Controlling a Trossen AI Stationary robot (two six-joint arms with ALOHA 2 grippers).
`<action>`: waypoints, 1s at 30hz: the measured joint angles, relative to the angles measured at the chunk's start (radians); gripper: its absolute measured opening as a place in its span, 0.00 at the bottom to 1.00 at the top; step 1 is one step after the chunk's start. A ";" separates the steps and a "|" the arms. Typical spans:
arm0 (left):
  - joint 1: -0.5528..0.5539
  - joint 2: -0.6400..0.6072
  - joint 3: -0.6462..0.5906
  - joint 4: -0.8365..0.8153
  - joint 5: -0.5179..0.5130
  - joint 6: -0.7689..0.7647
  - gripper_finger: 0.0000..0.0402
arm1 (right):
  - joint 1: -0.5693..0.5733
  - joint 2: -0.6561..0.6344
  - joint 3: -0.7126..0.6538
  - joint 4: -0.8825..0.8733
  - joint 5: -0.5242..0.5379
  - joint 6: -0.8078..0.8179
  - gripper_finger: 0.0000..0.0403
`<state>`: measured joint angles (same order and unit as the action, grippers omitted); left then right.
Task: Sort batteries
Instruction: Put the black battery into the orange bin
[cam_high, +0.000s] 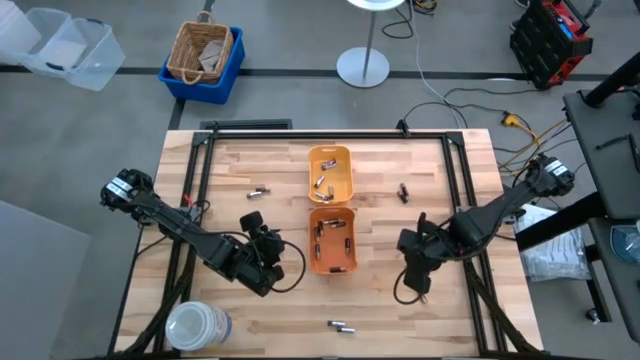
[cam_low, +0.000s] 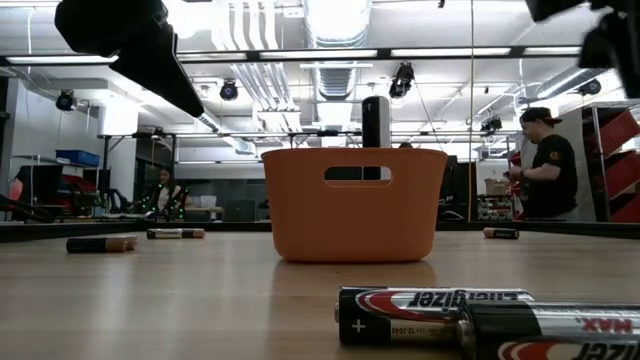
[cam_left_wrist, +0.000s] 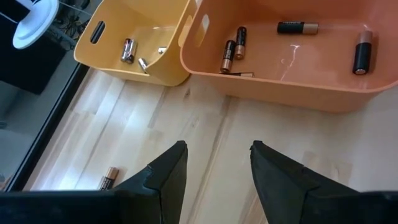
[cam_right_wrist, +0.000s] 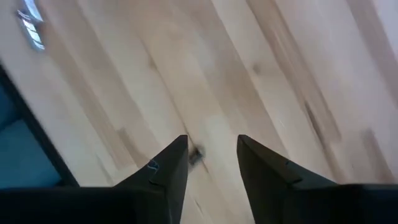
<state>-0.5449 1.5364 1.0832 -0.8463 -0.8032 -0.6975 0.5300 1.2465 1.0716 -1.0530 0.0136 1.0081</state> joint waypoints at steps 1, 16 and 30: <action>0.000 0.000 0.000 0.000 0.000 0.000 0.39 | 0.002 0.000 -0.010 -0.014 -0.009 0.025 0.32; 0.000 0.000 0.000 0.026 0.000 0.000 0.39 | 0.075 0.001 -0.213 0.061 -0.120 0.281 0.49; 0.000 0.000 0.000 0.116 0.001 0.001 0.39 | 0.056 -0.002 -0.086 0.064 0.387 -0.150 0.50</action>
<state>-0.5449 1.5364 1.0832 -0.7306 -0.8018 -0.6968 0.5858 1.2449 0.9852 -0.9889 0.4011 0.8584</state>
